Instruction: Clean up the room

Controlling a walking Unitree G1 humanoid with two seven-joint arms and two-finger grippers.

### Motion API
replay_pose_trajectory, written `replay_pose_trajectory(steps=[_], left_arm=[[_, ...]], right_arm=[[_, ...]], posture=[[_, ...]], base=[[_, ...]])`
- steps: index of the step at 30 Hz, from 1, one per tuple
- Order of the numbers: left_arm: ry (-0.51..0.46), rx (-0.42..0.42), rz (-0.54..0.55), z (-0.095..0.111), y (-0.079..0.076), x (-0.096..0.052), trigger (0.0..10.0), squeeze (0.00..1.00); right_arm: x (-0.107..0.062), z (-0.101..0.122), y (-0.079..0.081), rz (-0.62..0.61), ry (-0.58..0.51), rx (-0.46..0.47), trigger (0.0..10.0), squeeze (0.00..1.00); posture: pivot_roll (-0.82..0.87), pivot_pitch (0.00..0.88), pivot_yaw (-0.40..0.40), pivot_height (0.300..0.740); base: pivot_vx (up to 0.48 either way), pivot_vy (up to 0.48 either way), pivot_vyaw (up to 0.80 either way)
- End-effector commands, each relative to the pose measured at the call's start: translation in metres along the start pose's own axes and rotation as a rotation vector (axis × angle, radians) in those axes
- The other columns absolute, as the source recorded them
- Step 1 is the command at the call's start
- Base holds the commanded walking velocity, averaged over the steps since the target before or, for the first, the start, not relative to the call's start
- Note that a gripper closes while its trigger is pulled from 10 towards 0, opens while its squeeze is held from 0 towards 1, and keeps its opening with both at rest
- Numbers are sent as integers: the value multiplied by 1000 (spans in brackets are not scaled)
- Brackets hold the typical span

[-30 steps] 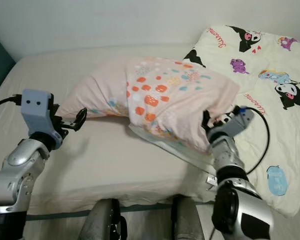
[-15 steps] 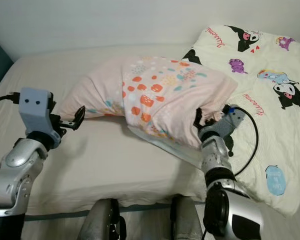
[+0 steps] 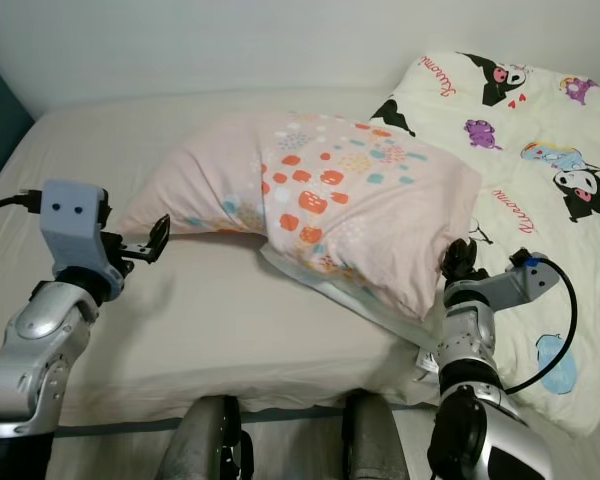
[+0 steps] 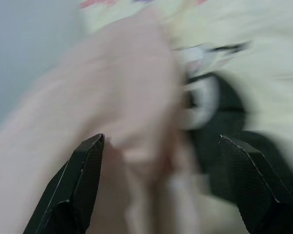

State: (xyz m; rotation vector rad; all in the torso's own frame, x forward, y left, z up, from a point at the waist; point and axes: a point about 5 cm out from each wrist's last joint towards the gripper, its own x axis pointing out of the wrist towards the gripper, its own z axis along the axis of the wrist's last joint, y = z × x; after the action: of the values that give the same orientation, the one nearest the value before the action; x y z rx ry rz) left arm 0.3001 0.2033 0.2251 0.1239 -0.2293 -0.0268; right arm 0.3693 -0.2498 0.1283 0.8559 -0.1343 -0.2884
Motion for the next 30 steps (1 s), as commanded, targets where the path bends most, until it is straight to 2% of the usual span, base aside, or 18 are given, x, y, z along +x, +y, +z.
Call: replay_pose_trajectory(steps=[1,4,9,11,12,13,14,15,17,23,28,30], left_arm=[[8,25,-5,-3,1,-1,10000,0],[5,29,-8,-2,0,-2,10000,0],[-4,52,-8,-1,-1,-4,10000,0],[-4,52,-8,-1,-1,-4,10000,0],[-6,58,-7,-1,0,-4,10000,0],[-7,62,-6,0,0,-5,10000,0],[-7,62,-6,0,0,-5,10000,0],[-8,64,-5,0,0,-5,10000,0],[-9,69,-8,0,0,-5,10000,0],[-10,77,-13,0,0,-4,10000,0],[-13,84,-18,1,0,-2,10000,0],[-15,87,-21,1,0,0,10000,0]], right_arm=[[2,-6,10,78,37,64,10000,0],[4,-10,24,156,71,79,10000,0],[1,-31,30,134,194,-118,10000,0],[1,-31,30,134,194,-118,10000,0],[1,-34,31,136,209,-148,10000,0],[-3,-46,33,150,269,-226,10000,0],[-3,-46,33,150,269,-226,10000,0],[-6,-55,34,160,311,-282,10000,0],[-12,-69,38,204,372,-322,10000,0],[-14,-75,42,215,383,-268,10000,0],[-11,-72,48,222,381,-284,10000,0],[-8,-73,64,269,398,-258,9804,0]], posture=[[116,320,15,627],[116,320,15,627],[125,323,2,627],[125,323,2,627],[125,323,2,627],[128,323,-4,627],[128,323,-4,627],[128,323,-4,627],[130,323,-2,627],[137,326,4,627],[142,329,8,627],[142,329,8,627]], base=[[0,0,0],[0,0,0],[0,0,0],[0,0,0],[0,0,0],[0,0,0],[0,0,0],[0,0,0],[0,0,0],[0,0,0],[0,0,0],[0,0,0]])
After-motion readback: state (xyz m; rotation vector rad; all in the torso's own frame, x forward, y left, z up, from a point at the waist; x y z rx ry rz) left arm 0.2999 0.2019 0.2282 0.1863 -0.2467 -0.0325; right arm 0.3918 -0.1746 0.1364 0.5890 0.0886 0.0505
